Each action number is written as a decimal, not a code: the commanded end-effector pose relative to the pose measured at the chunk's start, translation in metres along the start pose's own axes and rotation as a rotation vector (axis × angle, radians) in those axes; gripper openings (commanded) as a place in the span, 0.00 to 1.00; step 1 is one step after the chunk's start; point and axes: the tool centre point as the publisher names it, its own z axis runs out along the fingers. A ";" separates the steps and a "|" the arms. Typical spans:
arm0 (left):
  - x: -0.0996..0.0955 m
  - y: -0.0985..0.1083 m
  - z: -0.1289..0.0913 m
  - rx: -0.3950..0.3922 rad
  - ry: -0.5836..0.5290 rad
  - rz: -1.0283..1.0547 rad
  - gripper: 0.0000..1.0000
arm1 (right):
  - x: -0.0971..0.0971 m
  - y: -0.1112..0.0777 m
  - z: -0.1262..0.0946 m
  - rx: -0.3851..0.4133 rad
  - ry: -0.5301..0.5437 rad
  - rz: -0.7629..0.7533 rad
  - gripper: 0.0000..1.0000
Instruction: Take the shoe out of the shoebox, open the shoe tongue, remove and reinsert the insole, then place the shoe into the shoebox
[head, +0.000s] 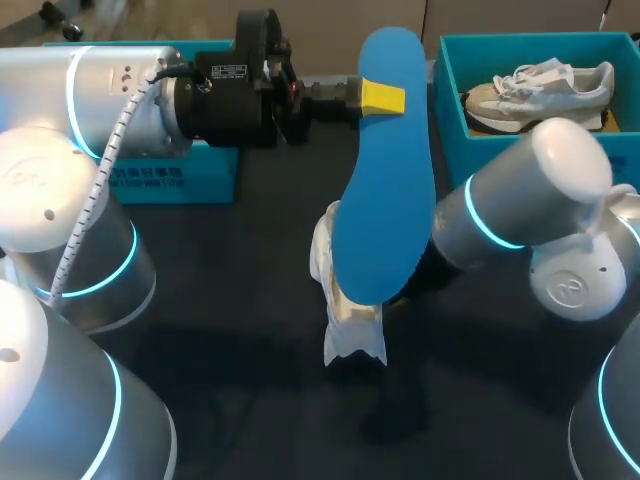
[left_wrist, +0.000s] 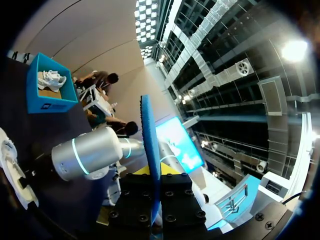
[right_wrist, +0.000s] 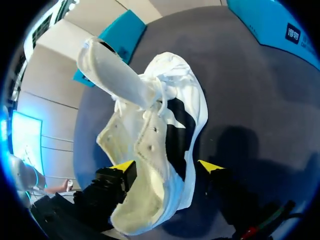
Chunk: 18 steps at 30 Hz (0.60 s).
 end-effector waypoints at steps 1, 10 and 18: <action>-0.001 0.000 0.001 0.000 -0.001 -0.001 0.00 | -0.003 -0.004 -0.034 -0.023 0.082 -0.008 1.00; -0.001 0.000 0.001 0.000 -0.001 -0.001 0.00 | 0.008 0.002 -0.063 -0.087 0.207 -0.055 1.00; -0.001 0.000 0.001 0.000 -0.001 -0.001 0.00 | 0.008 0.002 -0.063 -0.087 0.207 -0.055 1.00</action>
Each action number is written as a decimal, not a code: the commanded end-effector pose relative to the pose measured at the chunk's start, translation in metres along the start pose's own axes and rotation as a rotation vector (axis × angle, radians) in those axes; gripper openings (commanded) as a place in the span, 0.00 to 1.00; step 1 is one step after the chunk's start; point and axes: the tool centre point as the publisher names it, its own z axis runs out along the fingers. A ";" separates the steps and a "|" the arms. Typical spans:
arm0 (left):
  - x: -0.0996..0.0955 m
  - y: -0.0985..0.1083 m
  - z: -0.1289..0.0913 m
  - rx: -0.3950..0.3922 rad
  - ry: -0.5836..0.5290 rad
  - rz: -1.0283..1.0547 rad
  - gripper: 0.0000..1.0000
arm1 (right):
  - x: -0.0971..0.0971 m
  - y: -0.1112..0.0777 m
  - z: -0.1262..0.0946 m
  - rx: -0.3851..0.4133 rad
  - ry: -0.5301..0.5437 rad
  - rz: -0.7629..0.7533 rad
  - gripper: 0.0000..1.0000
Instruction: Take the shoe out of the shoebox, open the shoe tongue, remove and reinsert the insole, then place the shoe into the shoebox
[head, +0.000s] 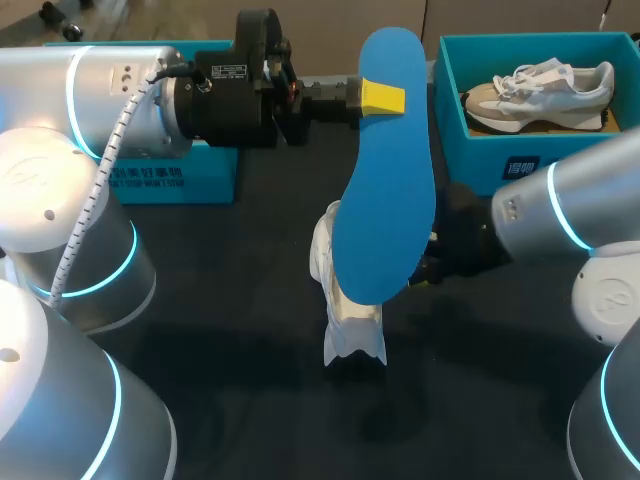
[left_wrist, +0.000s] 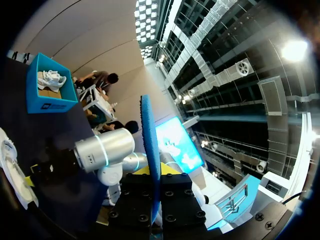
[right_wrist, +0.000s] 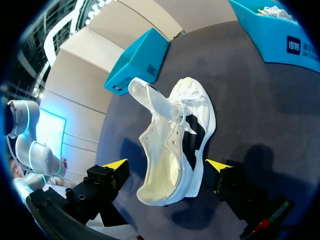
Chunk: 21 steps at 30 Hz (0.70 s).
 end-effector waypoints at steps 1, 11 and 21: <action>-0.001 0.000 0.001 0.000 -0.001 -0.001 0.00 | -0.001 -0.002 -0.001 -0.002 0.004 0.000 1.00; -0.001 0.000 0.001 0.000 -0.001 -0.001 0.00 | 0.010 0.006 -0.019 -0.034 0.128 0.044 1.00; -0.001 0.000 0.001 0.000 -0.001 -0.001 0.00 | 0.040 0.019 -0.052 -0.020 0.301 0.100 1.00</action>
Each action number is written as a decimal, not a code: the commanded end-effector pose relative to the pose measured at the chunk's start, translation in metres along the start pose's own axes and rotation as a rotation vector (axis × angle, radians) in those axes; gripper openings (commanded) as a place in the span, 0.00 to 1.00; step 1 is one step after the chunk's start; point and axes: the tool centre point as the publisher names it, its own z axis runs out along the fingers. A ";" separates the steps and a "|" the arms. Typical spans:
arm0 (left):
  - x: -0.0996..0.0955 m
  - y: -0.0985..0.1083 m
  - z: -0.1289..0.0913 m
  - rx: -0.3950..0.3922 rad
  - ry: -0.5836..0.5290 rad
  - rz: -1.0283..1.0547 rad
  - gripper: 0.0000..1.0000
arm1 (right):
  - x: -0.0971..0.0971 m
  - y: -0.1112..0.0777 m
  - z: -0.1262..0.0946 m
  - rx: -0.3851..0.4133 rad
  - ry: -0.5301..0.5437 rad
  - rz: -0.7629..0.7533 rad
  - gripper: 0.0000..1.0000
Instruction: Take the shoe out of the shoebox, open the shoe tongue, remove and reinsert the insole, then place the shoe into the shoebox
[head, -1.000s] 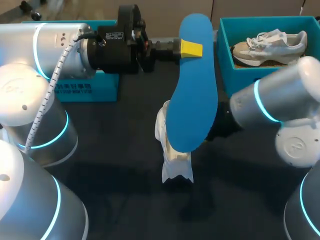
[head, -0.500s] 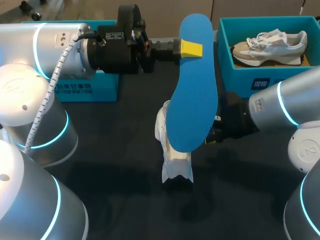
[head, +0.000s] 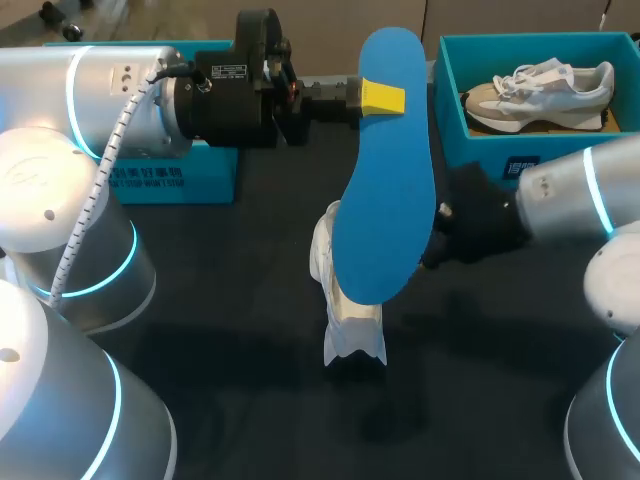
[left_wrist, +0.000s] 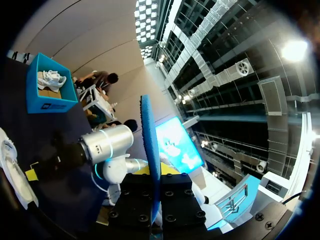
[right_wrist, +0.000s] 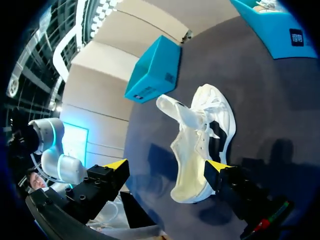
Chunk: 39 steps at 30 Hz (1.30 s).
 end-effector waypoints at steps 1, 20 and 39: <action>-0.001 0.000 0.001 0.000 -0.001 -0.001 0.00 | 0.007 -0.001 -0.023 -0.010 0.095 0.011 1.00; -0.001 0.000 0.001 0.000 -0.001 -0.001 0.00 | 0.033 0.025 -0.080 -0.099 0.376 0.151 1.00; -0.001 0.000 0.001 0.000 -0.001 -0.001 0.00 | 0.042 0.036 -0.085 -0.084 0.379 0.160 1.00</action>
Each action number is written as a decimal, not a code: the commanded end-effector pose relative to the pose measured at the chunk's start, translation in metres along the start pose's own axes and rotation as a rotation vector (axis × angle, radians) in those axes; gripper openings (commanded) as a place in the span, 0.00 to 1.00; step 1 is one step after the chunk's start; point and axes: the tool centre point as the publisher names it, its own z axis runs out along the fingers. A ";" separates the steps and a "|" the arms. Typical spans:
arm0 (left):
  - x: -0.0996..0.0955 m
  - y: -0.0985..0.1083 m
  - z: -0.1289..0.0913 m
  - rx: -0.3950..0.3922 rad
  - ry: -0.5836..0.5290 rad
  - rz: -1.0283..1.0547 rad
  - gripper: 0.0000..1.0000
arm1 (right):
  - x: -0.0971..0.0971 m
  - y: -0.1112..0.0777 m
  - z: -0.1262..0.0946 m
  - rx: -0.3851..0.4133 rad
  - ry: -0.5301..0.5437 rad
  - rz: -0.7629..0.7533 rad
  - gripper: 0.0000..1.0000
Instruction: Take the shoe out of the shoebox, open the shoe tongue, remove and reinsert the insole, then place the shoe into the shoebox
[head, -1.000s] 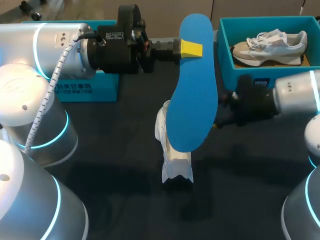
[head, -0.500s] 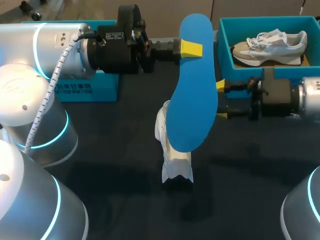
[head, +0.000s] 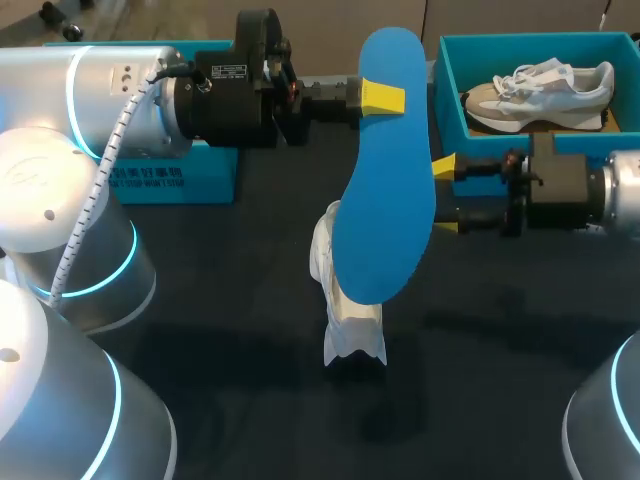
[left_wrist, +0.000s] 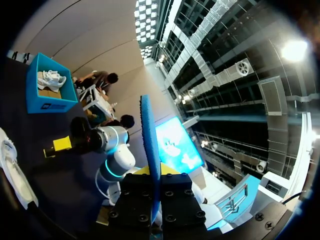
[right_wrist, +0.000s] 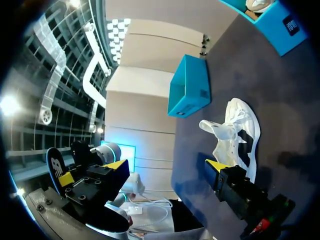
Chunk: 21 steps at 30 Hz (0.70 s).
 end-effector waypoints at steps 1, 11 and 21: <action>-0.002 0.000 -0.002 -0.002 -0.016 0.031 0.00 | 0.000 0.000 0.002 0.000 -0.002 0.000 1.00; -0.005 0.001 -0.029 -0.116 -0.034 0.295 0.00 | 0.000 0.000 0.002 0.000 -0.002 0.000 1.00; -0.018 0.006 -0.046 -0.105 -0.099 0.641 0.00 | 0.000 0.000 0.002 0.000 -0.002 0.000 1.00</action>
